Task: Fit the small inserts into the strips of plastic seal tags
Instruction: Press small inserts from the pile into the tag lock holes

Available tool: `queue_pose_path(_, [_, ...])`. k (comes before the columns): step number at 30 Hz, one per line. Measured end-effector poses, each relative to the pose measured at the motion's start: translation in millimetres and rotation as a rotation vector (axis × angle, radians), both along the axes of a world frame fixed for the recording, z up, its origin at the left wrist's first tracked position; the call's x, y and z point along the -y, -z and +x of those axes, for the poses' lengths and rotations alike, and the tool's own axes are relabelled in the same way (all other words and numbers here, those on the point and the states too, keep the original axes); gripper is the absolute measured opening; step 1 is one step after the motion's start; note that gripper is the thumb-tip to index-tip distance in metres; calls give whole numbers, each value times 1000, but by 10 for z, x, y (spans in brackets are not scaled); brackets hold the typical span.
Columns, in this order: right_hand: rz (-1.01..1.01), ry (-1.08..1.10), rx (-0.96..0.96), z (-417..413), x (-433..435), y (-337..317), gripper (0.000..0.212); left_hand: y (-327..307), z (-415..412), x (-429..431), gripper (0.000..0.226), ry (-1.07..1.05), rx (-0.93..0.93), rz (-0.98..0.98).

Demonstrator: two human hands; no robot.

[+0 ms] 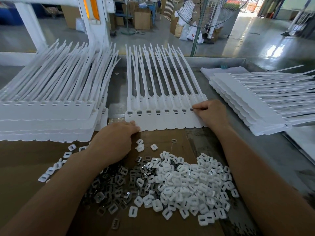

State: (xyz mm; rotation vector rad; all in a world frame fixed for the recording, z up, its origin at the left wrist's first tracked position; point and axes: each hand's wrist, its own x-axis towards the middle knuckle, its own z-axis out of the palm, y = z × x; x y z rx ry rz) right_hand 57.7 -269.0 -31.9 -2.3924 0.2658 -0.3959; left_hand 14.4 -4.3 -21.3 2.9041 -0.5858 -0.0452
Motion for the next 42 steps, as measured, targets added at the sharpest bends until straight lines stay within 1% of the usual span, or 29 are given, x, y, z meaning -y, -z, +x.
queue_pose_path(2, [11, -20, -7, -19, -1, -8, 19, 5, 4, 5, 49, -3, 0, 0])
queue_pose_path(7, [-81, -57, -46, -55, 6, -30, 23, 4, -1, -3, 49, -8, 2, 5])
queue_pose_path(11, [-41, -90, -65, -118, 11, -82, 25, -11, -16, 2, 49, -11, -3, 6])
queue_pose_path(14, [-23, -204, -97, -204, 14, -195, 19, -21, -10, 11, 48, -16, -8, 5])
queue_pose_path(16, [-36, -320, -159, -286, -46, -309, 10, -29, -10, 18, 48, -17, -11, 8])
queue_pose_path(19, [-94, -479, -297, -400, -244, -432, 12, -40, -14, 26, 49, -20, -14, 13])
queue_pose_path(21, [-161, -538, -376, -443, -388, -451, 11, -46, -8, 35, 49, -19, -14, 12])
queue_pose_path(23, [-218, -547, -417, -465, -495, -449, 3, -45, -1, 41, 50, -18, -16, 13])
queue_pose_path(27, [-321, -528, -508, -488, -615, -451, 13, -40, -17, 13, 50, -18, -22, 17])
queue_pose_path(32, [-394, -559, -493, -534, -664, -459, 13, -39, -14, 22, 49, -22, -4, 8])
queue_pose_path(37, [-430, -593, -461, -553, -669, -452, 11, -24, -6, 14, 48, -19, 1, -3])
queue_pose_path(42, [-383, -595, -476, -512, -649, -419, 12, -1, -11, -14, 49, -21, -3, -2])
